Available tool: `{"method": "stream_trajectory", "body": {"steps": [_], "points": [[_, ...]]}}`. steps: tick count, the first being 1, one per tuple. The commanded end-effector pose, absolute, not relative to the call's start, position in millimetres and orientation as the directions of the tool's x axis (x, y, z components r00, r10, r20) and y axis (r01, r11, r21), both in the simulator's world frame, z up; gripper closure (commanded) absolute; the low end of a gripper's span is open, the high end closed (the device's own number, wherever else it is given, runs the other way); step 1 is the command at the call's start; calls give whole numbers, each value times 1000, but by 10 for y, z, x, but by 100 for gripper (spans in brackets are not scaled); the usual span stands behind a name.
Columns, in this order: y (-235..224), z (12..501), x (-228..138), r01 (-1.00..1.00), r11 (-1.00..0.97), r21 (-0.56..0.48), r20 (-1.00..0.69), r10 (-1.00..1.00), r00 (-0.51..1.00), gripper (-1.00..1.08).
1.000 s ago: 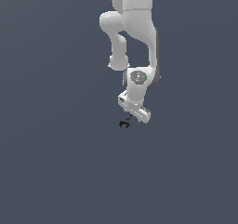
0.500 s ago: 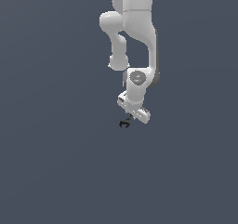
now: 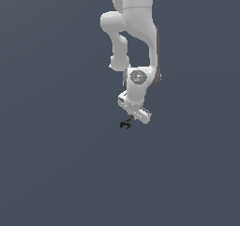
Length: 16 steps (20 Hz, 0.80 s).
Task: Pick up the object and move it to a goal position.
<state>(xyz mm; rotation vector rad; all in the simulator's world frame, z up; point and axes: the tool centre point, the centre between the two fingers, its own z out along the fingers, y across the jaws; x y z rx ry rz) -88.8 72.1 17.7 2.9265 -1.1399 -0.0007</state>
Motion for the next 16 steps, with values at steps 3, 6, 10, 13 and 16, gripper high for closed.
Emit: {"method": "stream_trajectory", "body": {"steps": [3,6,10,13,16], "points": [[622,363,-847,-677,-736,0,1,-677,736,108],[521,549,-810,-677,-736,0,0,-677,736,108],[351,866,-747,-677,-736,0,0,-677,736,108],[199,1150,-688,-677,-736,0,0,-677,736,108],[34,1457,-623,-677,-736,0,0,-677,736,108]]}}
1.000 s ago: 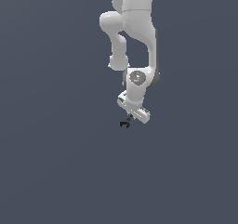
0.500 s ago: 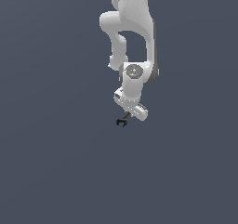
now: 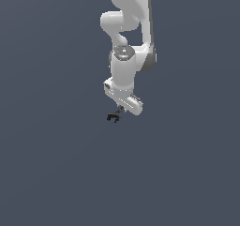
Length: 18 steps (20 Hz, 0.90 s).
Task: Pick up the object and move it to a goal position.
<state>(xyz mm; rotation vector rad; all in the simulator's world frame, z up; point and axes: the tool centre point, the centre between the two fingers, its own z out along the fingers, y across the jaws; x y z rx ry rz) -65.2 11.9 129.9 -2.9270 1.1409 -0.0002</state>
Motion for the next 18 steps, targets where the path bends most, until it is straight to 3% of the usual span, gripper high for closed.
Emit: {"method": "stream_trajectory", "body": {"steps": [1,18], "points": [[-21,1559,-601,-677,-736,0,0,-677,736,108],[-776,2992,-245,-675,-738,0,0,-675,738,108]]}}
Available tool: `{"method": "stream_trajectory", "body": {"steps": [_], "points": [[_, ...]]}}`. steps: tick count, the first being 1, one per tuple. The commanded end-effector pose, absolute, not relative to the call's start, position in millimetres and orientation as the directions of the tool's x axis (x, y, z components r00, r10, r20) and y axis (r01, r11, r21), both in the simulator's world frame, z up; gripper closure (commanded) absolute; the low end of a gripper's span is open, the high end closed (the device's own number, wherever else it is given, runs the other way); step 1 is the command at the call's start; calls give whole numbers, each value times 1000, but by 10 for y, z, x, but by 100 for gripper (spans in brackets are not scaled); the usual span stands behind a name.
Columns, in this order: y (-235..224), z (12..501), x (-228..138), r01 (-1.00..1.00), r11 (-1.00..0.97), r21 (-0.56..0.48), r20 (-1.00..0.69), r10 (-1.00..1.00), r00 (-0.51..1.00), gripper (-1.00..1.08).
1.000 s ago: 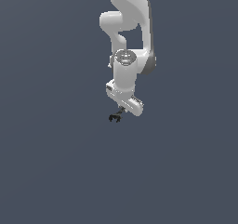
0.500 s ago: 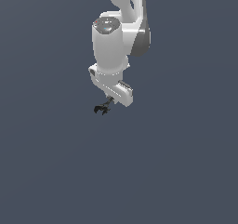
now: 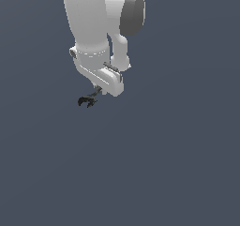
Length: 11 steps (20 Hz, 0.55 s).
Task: Pick up the object and move it to a goal position.
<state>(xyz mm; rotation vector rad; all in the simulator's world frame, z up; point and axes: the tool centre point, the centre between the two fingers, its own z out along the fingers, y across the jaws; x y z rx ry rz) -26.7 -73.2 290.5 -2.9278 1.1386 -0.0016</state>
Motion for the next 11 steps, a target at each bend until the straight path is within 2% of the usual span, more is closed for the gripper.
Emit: {"method": "stream_trajectory", "body": {"steps": [1,11], "points": [[-798,3038,-230,-675,-738,0,0,-675,738,108],[-906,3242,-162,-674,-739,0,0,-674,739,108]]}}
